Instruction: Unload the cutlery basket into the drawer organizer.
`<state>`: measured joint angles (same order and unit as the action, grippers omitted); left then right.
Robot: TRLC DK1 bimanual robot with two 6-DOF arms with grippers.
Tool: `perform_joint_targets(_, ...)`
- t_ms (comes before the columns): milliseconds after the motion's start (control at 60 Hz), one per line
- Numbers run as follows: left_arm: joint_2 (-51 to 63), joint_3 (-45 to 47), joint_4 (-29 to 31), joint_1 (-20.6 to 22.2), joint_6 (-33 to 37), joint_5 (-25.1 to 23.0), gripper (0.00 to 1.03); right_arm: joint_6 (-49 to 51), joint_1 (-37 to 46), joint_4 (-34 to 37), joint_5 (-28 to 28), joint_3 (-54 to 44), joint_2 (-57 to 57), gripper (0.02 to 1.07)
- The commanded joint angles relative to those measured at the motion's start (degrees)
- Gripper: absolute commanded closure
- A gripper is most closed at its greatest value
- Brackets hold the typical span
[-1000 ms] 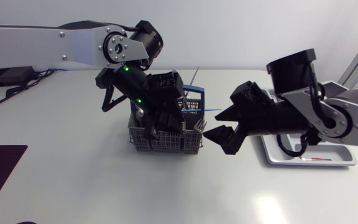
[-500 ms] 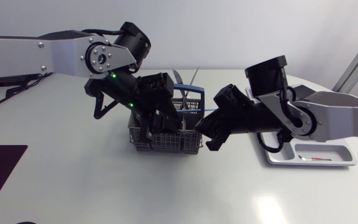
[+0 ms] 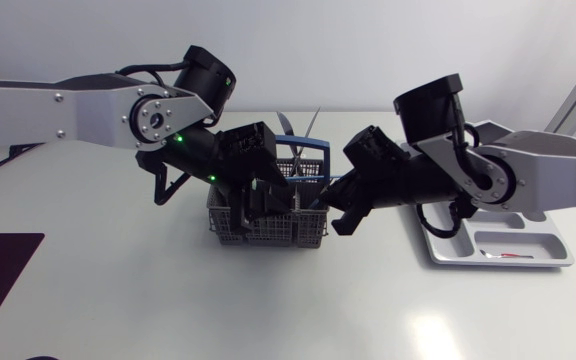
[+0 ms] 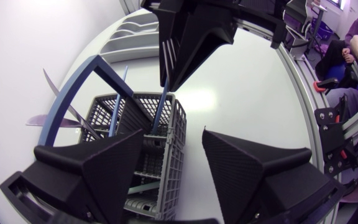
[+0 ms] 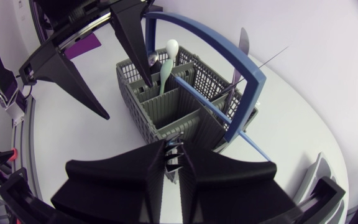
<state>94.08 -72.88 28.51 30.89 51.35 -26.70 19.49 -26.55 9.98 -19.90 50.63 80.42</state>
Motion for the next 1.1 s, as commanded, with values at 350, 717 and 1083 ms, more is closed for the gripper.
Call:
perform_joint_targets(350,-2.9,2.6,-6.3,3.6,-4.9,2.8,0.32,-2.8,-1.7,11.0,-0.8,8.4,-5.5,1.01)
perform_joint_targets(717,-0.3,5.6,-14.5,6.2,-6.3,7.9,0.3,-3.0,-2.6,11.7,-0.7,8.0,-4.3,1.01)
perform_joint_targets(1083,3.1,5.8,-16.5,6.3,-6.2,8.9,0.3,-3.0,-2.5,6.0,-0.6,1.7,-2.6,0.81)
